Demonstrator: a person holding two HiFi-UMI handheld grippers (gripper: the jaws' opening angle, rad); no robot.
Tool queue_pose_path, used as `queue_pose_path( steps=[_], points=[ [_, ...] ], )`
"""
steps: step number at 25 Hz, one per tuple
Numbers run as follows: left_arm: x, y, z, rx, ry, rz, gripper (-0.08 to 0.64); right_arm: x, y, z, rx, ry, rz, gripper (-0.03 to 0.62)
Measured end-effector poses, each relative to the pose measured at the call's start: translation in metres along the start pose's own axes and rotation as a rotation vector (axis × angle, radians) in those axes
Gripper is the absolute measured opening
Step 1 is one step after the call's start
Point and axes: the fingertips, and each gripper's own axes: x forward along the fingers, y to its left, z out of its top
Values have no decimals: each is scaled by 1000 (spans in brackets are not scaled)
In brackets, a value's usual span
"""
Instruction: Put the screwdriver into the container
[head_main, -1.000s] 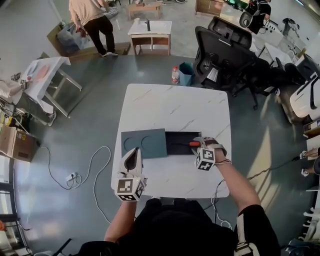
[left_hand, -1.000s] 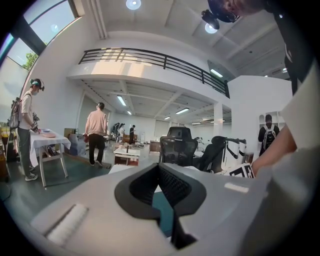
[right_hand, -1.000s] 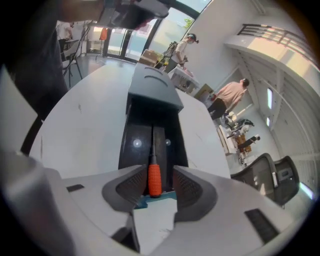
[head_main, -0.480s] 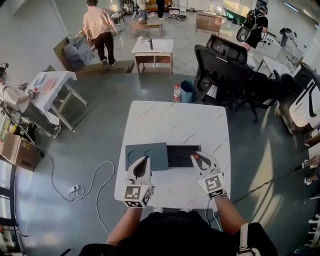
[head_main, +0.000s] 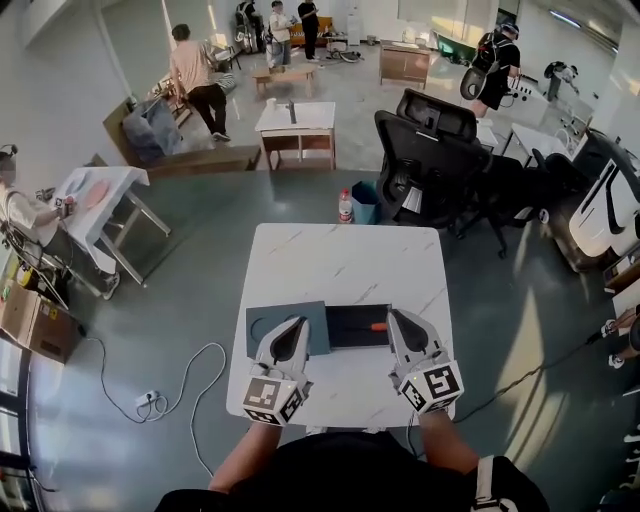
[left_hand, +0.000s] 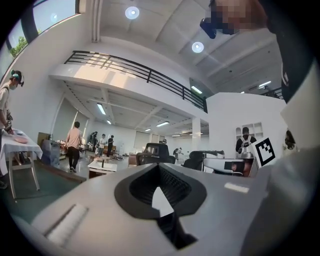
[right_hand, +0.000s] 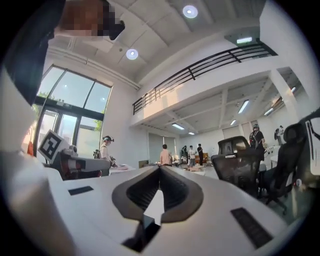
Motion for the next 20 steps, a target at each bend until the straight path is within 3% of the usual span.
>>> queue_pose_path(
  steps=[6,20],
  points=[
    [2,-10,0,23,4,-24,8,-10,-4,8,-102,17,-53,6],
    [4,-22,-8,66,23,-33,8,-21,-2,1,-168,36,-54,6]
  ],
)
